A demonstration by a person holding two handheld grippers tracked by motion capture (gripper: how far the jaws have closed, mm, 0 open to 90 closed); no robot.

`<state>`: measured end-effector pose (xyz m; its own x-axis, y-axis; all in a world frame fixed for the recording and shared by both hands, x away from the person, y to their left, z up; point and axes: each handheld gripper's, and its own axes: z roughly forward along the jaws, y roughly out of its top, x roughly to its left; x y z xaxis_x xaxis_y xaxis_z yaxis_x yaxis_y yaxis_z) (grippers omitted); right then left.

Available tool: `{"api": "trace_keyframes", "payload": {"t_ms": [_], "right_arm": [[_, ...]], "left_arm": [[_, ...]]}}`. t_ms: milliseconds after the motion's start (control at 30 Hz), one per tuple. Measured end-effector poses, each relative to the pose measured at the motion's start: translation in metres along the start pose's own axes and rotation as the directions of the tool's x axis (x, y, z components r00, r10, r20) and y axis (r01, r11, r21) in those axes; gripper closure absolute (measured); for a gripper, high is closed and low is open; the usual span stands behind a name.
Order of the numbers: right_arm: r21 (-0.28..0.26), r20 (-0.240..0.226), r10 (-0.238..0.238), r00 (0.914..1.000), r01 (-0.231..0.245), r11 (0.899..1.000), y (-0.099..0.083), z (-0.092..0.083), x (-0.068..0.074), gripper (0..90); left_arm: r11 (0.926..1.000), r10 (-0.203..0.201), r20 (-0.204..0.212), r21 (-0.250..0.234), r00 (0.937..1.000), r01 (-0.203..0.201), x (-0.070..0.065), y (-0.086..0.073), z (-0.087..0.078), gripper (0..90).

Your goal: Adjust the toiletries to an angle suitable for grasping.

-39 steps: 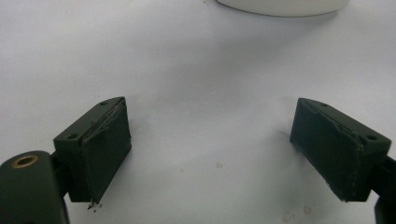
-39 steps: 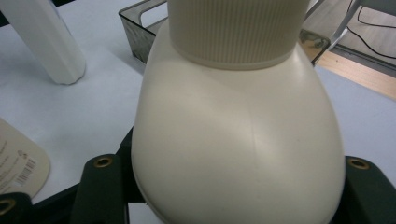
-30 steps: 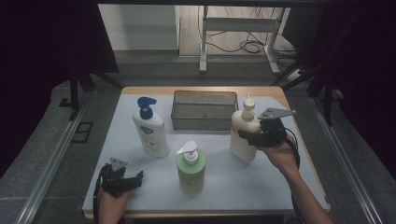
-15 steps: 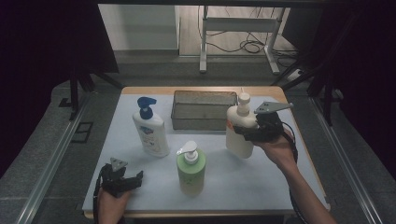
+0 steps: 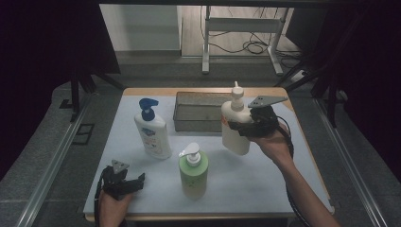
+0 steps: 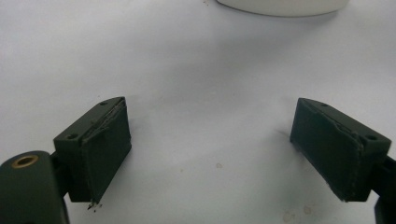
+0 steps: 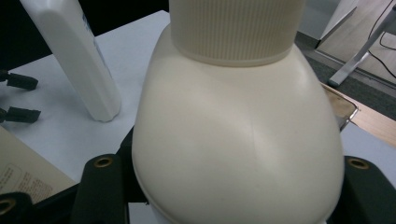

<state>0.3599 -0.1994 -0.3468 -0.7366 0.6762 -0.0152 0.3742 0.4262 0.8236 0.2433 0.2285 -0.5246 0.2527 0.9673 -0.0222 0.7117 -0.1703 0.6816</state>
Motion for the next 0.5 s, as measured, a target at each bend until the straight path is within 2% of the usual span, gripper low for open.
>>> {"api": "trace_keyframes", "payload": {"t_ms": [500], "right_arm": [[-0.036,-0.023,-0.017,0.9996,0.016,0.999,0.031,0.014,0.014,38.7]], "left_arm": [[1.0,0.0,0.0,-0.001,1.0,0.0,0.0,0.0,0.0,11.9]]}}
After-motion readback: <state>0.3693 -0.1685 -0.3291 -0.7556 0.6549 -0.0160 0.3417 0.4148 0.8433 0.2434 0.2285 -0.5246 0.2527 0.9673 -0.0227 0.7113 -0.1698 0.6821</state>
